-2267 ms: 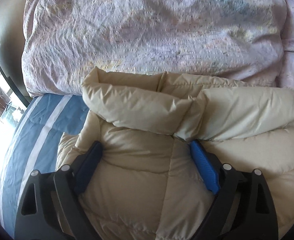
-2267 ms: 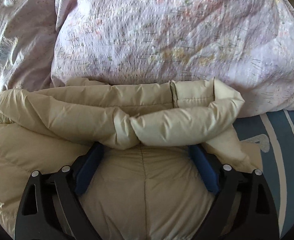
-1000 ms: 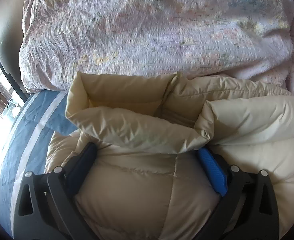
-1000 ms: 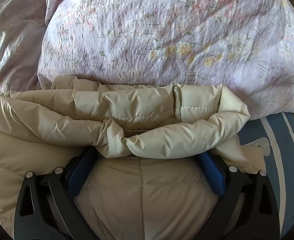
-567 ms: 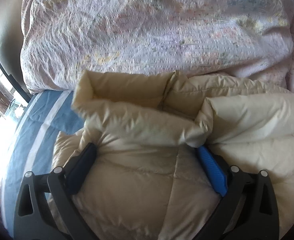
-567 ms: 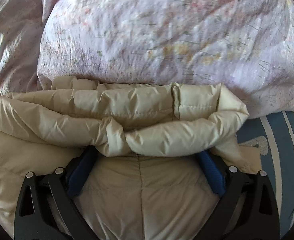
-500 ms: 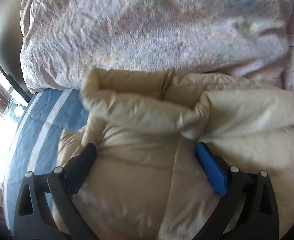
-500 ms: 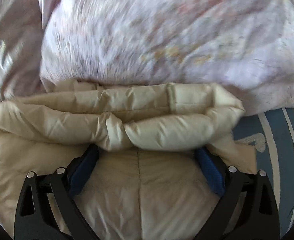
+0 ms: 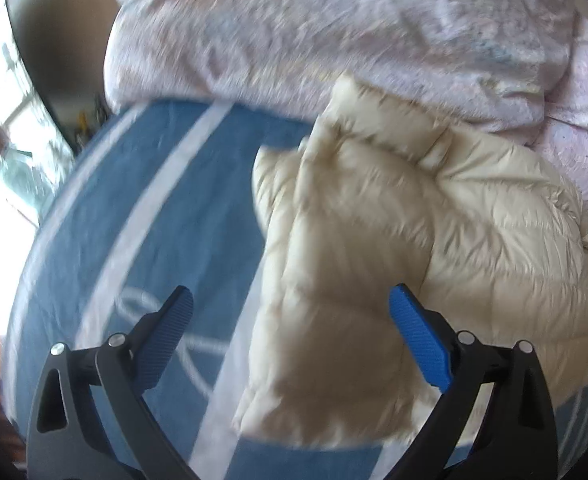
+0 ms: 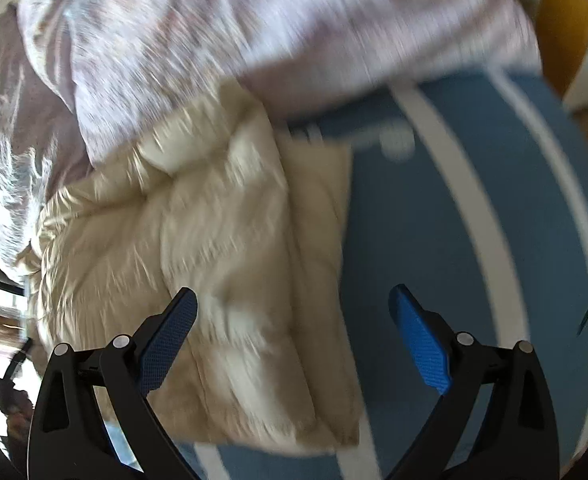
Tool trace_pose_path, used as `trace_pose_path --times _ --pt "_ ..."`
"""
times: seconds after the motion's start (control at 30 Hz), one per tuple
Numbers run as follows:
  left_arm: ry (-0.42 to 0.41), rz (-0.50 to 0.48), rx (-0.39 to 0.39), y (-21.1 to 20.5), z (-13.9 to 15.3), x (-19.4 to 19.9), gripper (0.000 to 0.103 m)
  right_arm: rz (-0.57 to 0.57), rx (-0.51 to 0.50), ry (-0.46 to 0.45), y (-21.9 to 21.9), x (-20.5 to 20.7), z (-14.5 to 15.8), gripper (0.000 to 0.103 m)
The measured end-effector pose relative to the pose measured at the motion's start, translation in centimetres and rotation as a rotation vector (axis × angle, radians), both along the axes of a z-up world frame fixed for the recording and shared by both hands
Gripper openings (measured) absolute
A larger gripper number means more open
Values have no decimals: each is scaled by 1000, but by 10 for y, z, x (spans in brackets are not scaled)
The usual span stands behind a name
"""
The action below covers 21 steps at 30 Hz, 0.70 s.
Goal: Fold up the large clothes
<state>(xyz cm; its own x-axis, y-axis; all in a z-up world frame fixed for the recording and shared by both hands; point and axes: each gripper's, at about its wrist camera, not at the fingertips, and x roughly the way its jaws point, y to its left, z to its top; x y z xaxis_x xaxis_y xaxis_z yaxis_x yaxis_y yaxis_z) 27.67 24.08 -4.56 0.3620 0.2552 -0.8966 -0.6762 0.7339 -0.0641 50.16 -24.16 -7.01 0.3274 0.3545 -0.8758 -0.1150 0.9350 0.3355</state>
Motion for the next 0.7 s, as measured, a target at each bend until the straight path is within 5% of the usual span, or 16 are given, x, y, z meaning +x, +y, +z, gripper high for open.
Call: trace_pose_path --times 0.3,0.37,0.43,0.53,0.6,0.7 --pt "-40 86 -195 -2 -30 -33 88 -57 145 134 -26 -23 -40 98" --pt "-76 115 -241 -3 -36 -38 78 -63 158 129 -26 -28 -42 89" --pt "-126 140 -301 1 -40 -42 65 -77 201 138 -27 -36 -45 61" --pt "-172 167 -322 -1 -39 -46 49 -108 271 156 -25 -47 -46 38" --pt "-207 171 -332 -4 -35 -48 31 -107 290 142 -28 -56 -44 28" --pt "-229 153 -313 -6 -26 -50 21 -102 305 120 -31 -71 -35 21"
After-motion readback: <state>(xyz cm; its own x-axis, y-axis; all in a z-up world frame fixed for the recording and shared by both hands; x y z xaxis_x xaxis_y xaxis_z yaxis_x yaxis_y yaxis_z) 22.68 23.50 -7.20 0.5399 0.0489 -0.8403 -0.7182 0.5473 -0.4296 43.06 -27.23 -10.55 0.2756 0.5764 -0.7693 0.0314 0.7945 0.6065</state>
